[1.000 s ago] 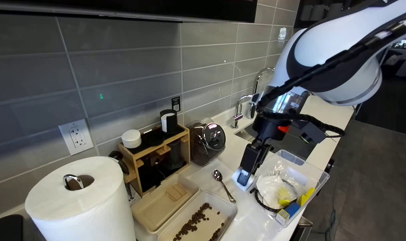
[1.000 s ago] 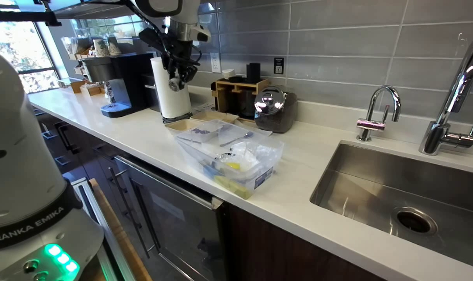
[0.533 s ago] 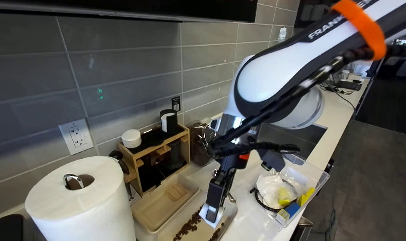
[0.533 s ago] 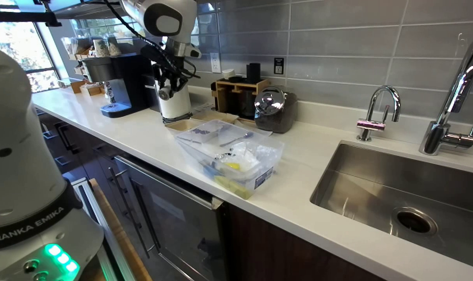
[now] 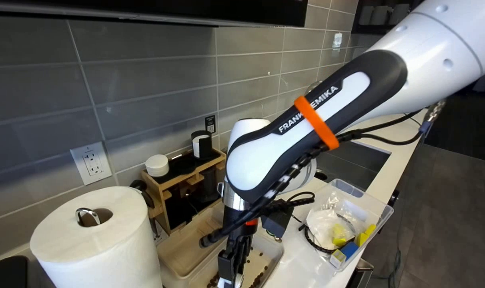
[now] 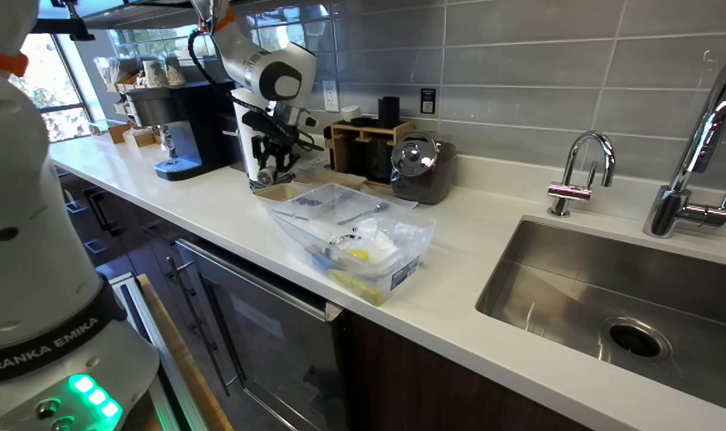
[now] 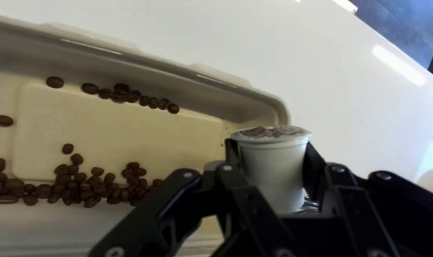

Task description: Remove the white container from the big lunchbox and put it in the takeaway pack

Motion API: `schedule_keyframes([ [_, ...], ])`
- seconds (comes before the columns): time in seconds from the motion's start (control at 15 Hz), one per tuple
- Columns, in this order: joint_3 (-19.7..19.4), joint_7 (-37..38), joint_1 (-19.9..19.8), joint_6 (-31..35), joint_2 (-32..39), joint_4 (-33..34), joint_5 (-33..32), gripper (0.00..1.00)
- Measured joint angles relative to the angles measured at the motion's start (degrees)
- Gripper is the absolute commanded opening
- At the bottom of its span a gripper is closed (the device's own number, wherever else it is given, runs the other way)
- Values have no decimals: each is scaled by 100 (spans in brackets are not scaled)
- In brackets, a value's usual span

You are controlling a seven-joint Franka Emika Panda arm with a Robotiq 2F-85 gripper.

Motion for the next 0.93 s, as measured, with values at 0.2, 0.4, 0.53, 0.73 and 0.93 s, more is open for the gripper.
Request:
schedule_keyframes([
  [0.2,0,417,55,0,547,461,-413,18],
  [0.4,0,790,143,-8,923,787,-719,18],
  [0.53,0,965,199,-68,1107,945,-870,40],
  [0.73,-7,1188,249,-294,1253,1129,-1106,73],
  [0.93,-11,1297,250,-499,1210,1272,-1231,95],
])
